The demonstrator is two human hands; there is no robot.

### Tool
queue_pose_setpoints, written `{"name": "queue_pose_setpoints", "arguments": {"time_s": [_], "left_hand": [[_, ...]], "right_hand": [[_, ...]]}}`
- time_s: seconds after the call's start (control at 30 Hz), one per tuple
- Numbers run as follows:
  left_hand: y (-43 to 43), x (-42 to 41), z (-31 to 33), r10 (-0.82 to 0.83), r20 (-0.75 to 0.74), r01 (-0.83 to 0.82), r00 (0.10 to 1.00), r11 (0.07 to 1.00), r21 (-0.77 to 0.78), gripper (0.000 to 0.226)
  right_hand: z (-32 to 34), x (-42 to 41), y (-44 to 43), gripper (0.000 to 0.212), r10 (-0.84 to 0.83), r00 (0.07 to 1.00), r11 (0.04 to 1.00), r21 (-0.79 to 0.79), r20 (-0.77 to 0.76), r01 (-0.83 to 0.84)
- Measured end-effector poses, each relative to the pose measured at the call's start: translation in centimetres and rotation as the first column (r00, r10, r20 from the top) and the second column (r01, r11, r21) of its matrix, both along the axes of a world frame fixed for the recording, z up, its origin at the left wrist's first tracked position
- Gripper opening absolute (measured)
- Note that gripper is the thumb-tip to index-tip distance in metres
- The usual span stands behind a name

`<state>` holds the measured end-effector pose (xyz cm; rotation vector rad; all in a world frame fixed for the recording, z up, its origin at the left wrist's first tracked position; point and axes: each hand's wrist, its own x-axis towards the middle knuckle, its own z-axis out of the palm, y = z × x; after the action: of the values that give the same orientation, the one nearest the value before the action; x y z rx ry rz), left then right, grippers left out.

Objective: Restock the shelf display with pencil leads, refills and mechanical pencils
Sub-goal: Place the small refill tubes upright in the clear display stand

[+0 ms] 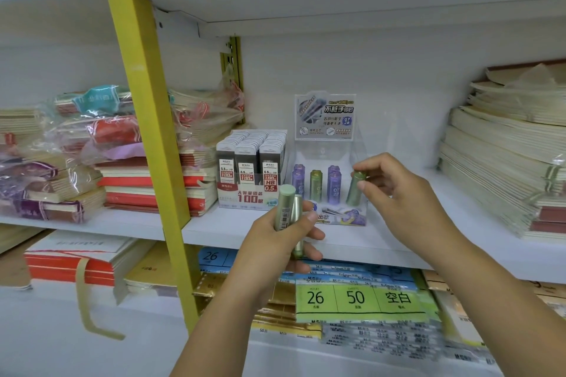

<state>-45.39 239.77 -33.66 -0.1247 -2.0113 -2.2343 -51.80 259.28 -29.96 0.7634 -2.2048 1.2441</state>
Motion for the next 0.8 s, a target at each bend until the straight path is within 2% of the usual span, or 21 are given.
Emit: {"name": "queue_pose_setpoints", "arguments": {"time_s": [0.2, 0.27, 0.33, 0.4, 0.47, 0.53, 0.63, 0.7, 0.8], "left_hand": [[-0.3, 0.1, -0.2, -0.029, 0.019, 0.029, 0.999, 1.0, -0.009, 0.021], [-0.4, 0.3, -0.2, -0.04, 0.033, 0.04, 0.999, 0.999, -0.01, 0.022], [-0.5, 0.5, -0.2, -0.048, 0.045, 0.048, 0.998, 0.999, -0.01, 0.02], [-0.6, 0.7, -0.1, -0.055, 0.051, 0.056, 0.997, 0.998, -0.013, 0.019], [-0.6, 0.9, 0.1, -0.071, 0.052, 0.073, 0.996, 0.997, -0.032, 0.02], [-0.6, 1.2, 0.4, -0.096, 0.049, 0.098, 0.994, 0.994, -0.053, 0.02], [-0.5, 1.4, 0.5, -0.152, 0.061, 0.157, 0.987, 0.982, -0.1, 0.015], [-0.4, 1.7, 0.6, -0.185, 0.081, 0.194, 0.979, 0.974, -0.12, 0.015], [-0.9, 1.9, 0.7, -0.238, 0.073, 0.241, 0.969, 0.97, -0.041, 0.026]], "right_hand": [[-0.7, -0.7, -0.3, 0.026, -0.102, 0.994, 0.991, 0.094, 0.027, 0.099], [-0.8, -0.8, -0.3, 0.029, -0.139, 0.99, 0.98, 0.147, 0.038, 0.132], [-0.6, -0.3, -0.4, 0.033, -0.161, 0.987, 0.973, 0.167, -0.017, 0.162], [-0.2, 0.6, -0.7, 0.034, -0.142, 0.984, 0.98, 0.126, -0.109, 0.155], [0.2, 1.6, -1.2, 0.031, -0.037, 0.991, 0.996, 0.074, -0.132, 0.047], [0.4, 2.5, -1.9, 0.027, 0.108, 0.994, 0.992, 0.062, -0.012, -0.108], [0.0, 3.4, -2.6, 0.029, 0.259, 0.944, 0.963, 0.024, 0.203, -0.27], [-0.3, 3.7, -2.7, 0.03, 0.301, 0.917, 0.952, -0.029, 0.262, -0.304], [0.0, 3.5, -2.2, 0.026, 0.308, 0.913, 0.949, -0.159, 0.267, -0.274]]}}
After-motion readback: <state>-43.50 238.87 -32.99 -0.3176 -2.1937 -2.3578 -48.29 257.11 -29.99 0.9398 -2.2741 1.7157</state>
